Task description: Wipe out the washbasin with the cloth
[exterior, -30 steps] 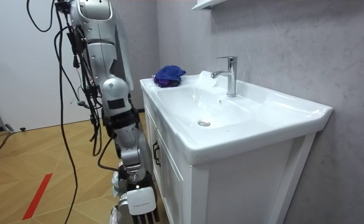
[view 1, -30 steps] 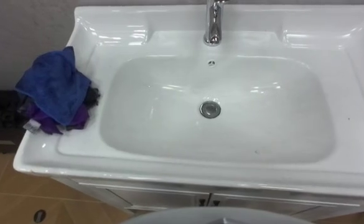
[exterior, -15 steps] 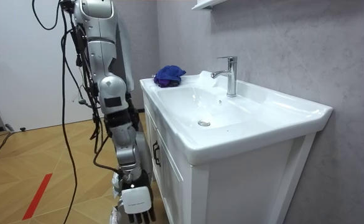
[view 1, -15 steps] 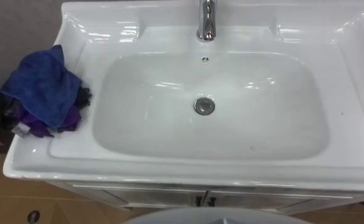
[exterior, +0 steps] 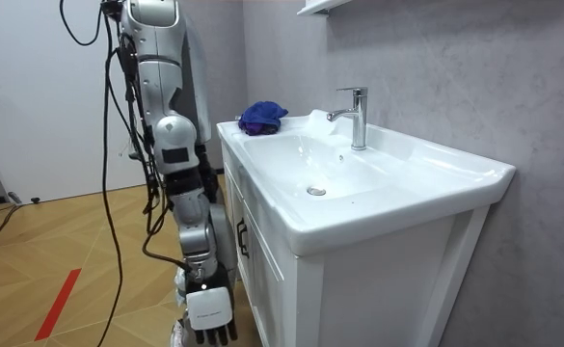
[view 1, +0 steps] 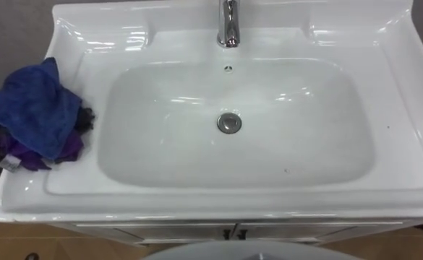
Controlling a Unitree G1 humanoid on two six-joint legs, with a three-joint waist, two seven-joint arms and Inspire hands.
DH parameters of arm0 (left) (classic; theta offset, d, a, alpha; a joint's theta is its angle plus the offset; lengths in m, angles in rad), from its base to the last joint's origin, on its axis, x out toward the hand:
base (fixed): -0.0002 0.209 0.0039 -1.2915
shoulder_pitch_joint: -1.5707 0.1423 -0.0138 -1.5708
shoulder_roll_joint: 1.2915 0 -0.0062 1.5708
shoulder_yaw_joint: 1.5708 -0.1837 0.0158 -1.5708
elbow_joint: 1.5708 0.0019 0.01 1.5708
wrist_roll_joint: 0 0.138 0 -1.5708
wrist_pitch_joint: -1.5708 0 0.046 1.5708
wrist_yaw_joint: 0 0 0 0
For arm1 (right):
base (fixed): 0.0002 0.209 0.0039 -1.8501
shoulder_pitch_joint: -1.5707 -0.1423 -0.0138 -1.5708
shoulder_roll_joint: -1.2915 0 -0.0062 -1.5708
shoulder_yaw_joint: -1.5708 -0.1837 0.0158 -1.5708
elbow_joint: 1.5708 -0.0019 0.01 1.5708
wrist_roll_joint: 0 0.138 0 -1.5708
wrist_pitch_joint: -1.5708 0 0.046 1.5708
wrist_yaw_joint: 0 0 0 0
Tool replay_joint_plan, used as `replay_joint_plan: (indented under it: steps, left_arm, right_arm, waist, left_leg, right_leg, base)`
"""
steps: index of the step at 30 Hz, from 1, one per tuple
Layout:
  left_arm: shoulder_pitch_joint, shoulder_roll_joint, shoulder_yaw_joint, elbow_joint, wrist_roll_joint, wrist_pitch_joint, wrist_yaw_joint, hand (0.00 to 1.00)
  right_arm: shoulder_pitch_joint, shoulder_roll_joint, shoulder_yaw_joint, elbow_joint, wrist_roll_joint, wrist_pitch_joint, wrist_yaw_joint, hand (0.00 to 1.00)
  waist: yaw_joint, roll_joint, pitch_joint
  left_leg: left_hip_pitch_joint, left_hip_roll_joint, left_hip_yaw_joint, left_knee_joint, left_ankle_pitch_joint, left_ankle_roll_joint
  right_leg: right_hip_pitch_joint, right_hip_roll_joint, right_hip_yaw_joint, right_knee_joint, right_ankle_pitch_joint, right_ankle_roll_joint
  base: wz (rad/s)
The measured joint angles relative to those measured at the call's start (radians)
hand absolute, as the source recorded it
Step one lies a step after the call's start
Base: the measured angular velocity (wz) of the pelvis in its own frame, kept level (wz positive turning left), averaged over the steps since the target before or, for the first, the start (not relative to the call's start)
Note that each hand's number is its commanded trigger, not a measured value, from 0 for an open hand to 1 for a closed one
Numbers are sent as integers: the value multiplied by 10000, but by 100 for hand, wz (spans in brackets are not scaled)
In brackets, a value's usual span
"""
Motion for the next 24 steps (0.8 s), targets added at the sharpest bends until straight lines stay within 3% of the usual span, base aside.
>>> replay_joint_plan:
  steps: [24]
  left_arm:
    - [-118,28,-750,-1,18,298,-840,0]
  right_arm:
    - [9,186,377,-33,-1286,886,241,0]
  waist:
    - [-161,-4,28]
  left_leg:
    - [-6,75,28,-6,-46,60]
  right_leg:
    - [-100,47,36,230,-45,-53]
  base:
    - [0]
